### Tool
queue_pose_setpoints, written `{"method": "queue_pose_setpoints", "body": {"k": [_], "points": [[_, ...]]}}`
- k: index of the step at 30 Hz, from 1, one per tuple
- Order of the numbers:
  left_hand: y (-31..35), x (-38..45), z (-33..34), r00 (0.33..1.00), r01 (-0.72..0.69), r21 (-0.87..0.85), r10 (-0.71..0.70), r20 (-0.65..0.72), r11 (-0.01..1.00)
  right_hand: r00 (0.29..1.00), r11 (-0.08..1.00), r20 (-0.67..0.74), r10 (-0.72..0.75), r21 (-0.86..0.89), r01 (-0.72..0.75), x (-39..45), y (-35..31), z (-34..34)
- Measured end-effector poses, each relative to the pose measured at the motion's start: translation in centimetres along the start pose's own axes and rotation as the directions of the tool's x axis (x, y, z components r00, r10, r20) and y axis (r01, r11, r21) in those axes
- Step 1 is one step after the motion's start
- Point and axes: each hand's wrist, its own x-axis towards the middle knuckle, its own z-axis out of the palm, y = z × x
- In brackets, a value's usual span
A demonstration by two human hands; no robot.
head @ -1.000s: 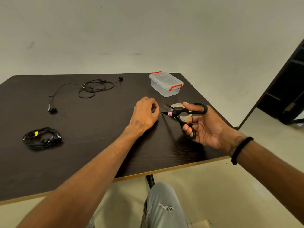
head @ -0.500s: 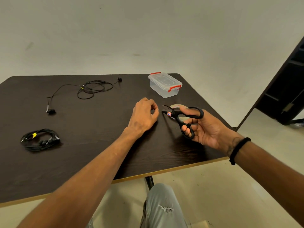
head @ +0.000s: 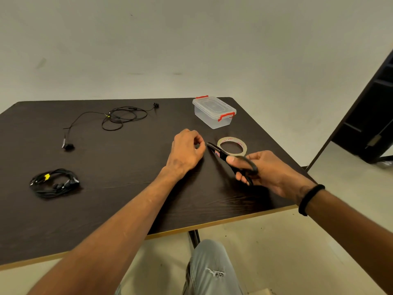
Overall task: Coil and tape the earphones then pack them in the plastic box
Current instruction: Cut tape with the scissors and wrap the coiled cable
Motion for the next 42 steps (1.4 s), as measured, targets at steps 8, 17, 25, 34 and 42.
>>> {"method": "queue_pose_setpoints", "body": {"k": [8, 17, 25, 34, 42], "points": [[-0.9, -1.1, -2.8, 0.959, 0.266, -0.339, -0.283, 0.000, 0.902, 0.981, 0.536, -0.080, -0.180, -0.844, 0.030, 0.9, -2.0, -0.2], [-3.9, -4.2, -9.8, 0.879, 0.441, -0.685, -0.434, 0.198, 0.581, 0.998, 0.272, 0.041, -0.048, -0.961, 0.053, 0.9, -4.9, 0.2], [-2.8, -8.4, -13.5, 0.896, 0.417, -0.735, -0.378, 0.234, 0.534, 0.961, 0.970, 0.142, -0.238, -0.011, 0.242, -0.1, -5.2, 9.9], [-3.8, -11.3, -15.9, 0.907, 0.392, -0.721, -0.372, 0.199, 0.571, 0.970, 0.897, 0.234, -0.063, 0.439, -0.047, 0.8, -6.1, 17.4], [-5.4, -12.7, -18.7, 0.892, 0.414, -0.698, -0.413, 0.184, 0.585, 0.971, 0.930, 0.191, -0.145, 0.360, 0.068, 1.3, -6.1, 20.5]]}}
